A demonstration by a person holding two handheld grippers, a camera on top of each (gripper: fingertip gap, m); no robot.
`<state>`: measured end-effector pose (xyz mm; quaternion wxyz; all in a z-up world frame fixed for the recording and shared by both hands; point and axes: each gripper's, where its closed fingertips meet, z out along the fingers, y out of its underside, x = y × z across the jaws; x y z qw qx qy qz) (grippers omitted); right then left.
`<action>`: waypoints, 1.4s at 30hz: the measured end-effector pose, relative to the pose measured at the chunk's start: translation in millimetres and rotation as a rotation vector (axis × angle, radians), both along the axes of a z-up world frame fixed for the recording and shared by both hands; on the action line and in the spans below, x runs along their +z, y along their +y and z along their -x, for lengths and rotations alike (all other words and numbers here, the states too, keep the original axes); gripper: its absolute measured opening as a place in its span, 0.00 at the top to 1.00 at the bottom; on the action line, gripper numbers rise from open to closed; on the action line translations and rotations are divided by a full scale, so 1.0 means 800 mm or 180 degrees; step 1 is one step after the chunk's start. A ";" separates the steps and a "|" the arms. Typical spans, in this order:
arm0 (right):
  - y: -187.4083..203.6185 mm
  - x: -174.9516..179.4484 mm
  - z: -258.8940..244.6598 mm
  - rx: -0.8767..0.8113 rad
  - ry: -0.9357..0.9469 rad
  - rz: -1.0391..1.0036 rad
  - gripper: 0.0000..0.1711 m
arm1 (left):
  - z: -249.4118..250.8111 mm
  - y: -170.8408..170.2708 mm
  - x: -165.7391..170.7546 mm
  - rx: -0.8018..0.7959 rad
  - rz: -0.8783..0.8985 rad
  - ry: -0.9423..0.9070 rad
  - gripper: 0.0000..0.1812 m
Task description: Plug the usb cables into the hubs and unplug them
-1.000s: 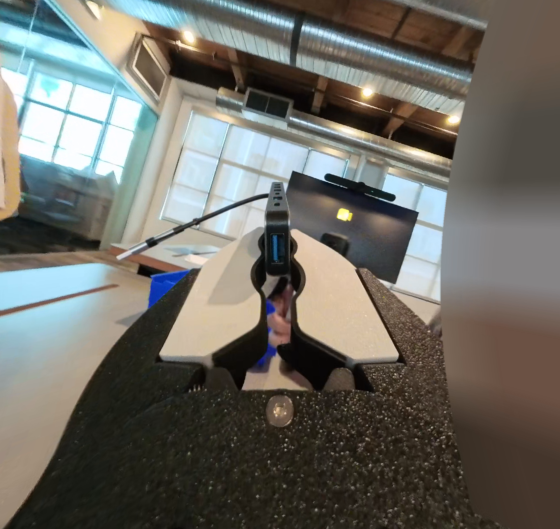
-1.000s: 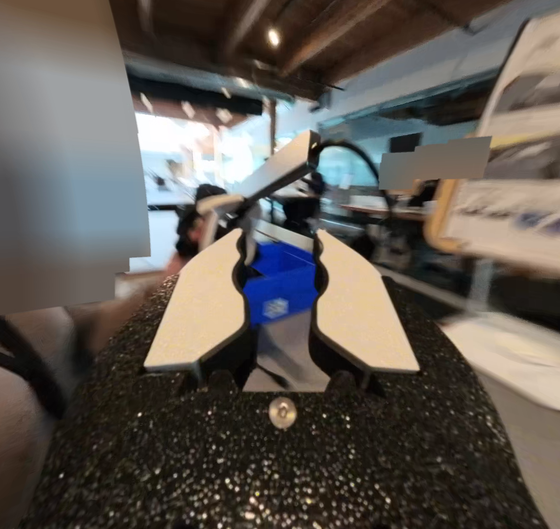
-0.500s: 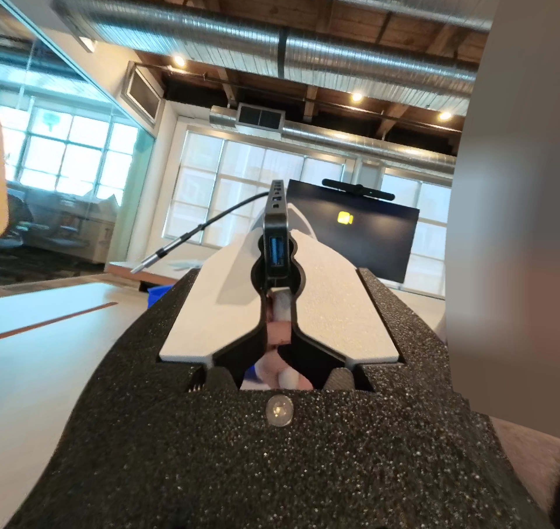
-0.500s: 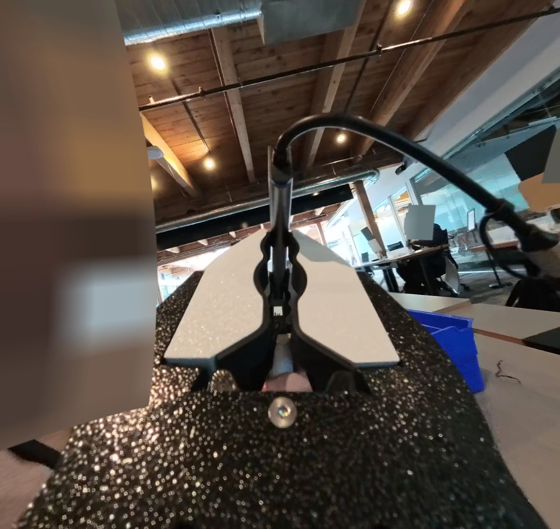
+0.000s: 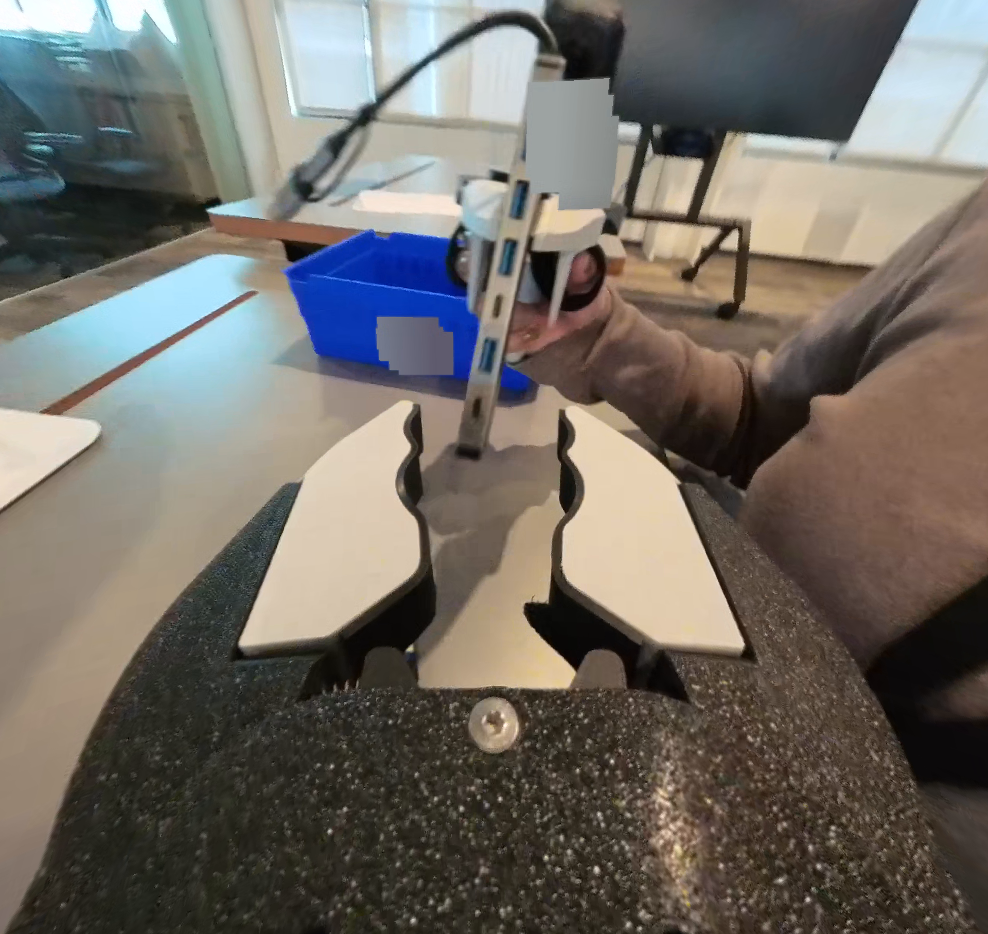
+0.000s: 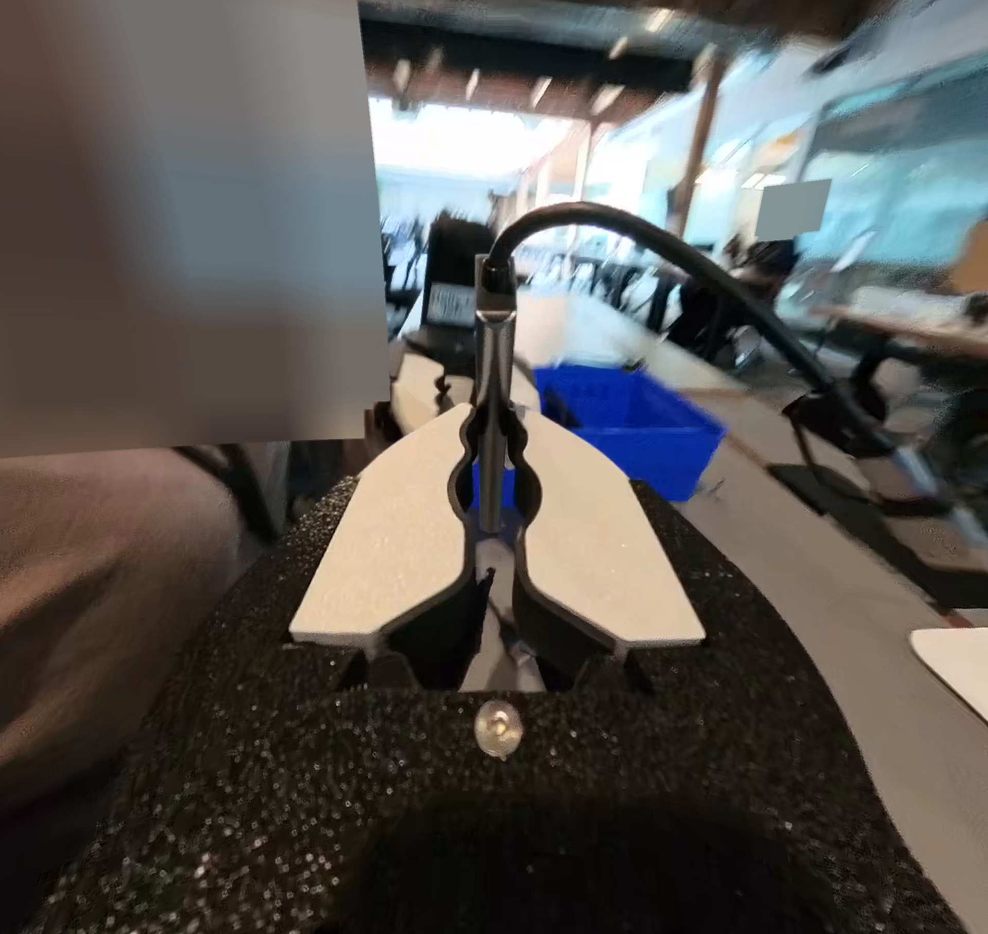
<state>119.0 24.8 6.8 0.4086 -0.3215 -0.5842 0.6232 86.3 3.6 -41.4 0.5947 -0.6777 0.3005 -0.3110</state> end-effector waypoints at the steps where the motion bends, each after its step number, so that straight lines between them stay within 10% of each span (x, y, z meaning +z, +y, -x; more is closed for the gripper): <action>1: -0.006 -0.005 0.002 0.0045 -0.0053 -0.0075 0.95 | -0.012 0.000 -0.005 -0.0073 0.0021 0.0109 0.73; 6: -0.026 -0.015 0.011 0.0231 -0.0177 -0.0194 0.94 | -0.032 0.010 -0.017 -0.0075 -0.0025 0.0359 0.93; 23: -0.035 0.004 0.018 0.0602 0.0201 0.0351 0.94 | -0.038 0.003 -0.004 -0.0242 -0.0290 0.0032 0.94; 26: -0.032 -0.001 0.014 0.0540 0.0107 0.0197 0.94 | -0.022 -0.003 -0.008 -0.0231 -0.0109 0.0120 0.81; 42: 0.034 -0.021 -0.027 -0.0395 -0.0341 -0.0304 0.95 | 0.053 0.010 -0.195 0.0243 0.1845 0.2683 0.81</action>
